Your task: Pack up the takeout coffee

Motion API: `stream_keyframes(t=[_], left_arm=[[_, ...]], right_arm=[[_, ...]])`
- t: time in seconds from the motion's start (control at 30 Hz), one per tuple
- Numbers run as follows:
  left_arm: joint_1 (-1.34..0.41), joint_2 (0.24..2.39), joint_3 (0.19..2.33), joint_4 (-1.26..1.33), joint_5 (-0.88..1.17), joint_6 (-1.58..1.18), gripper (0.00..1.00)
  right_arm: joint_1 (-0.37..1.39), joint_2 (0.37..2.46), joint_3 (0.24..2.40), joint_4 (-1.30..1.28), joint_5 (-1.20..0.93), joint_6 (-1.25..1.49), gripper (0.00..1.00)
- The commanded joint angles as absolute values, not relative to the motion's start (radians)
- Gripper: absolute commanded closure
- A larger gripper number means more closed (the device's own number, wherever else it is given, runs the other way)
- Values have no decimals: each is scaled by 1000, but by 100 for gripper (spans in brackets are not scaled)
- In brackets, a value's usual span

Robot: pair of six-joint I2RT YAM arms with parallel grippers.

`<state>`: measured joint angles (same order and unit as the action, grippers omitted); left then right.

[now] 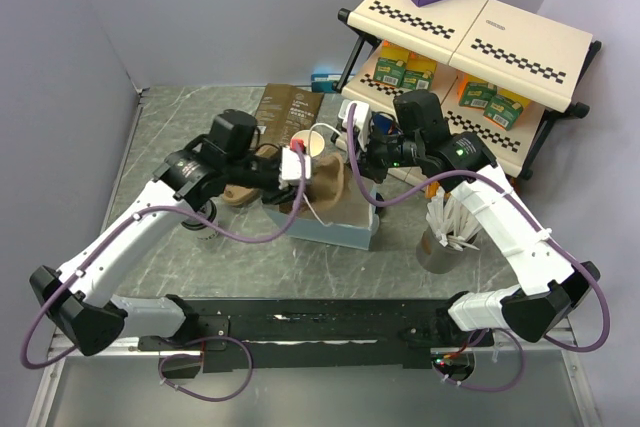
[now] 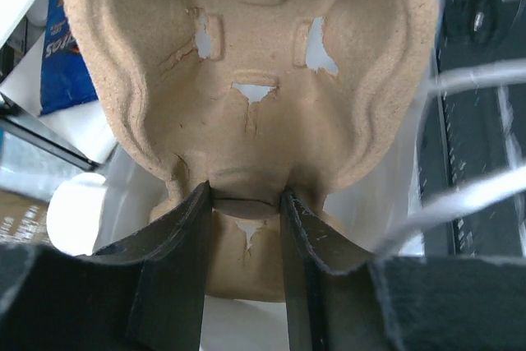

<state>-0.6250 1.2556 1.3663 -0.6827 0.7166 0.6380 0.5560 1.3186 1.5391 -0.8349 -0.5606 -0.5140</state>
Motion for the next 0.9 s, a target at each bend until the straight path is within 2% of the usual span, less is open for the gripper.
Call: stream_keyframes(t=[0.0, 0.27, 0.5, 0.87], left_arm=[[-728, 1269, 1448, -825, 552, 833, 99], [-914, 1304, 1456, -899, 303, 859, 99], [-983, 1348, 1491, -877, 82, 813, 99], [-1032, 1373, 1462, -830, -43, 770, 99]], right_arm=[[560, 1307, 1589, -788, -537, -502, 100], [560, 1304, 1583, -778, -525, -509, 100], [581, 1261, 1533, -744, -496, -518, 100], [641, 1197, 1440, -713, -442, -500, 100]])
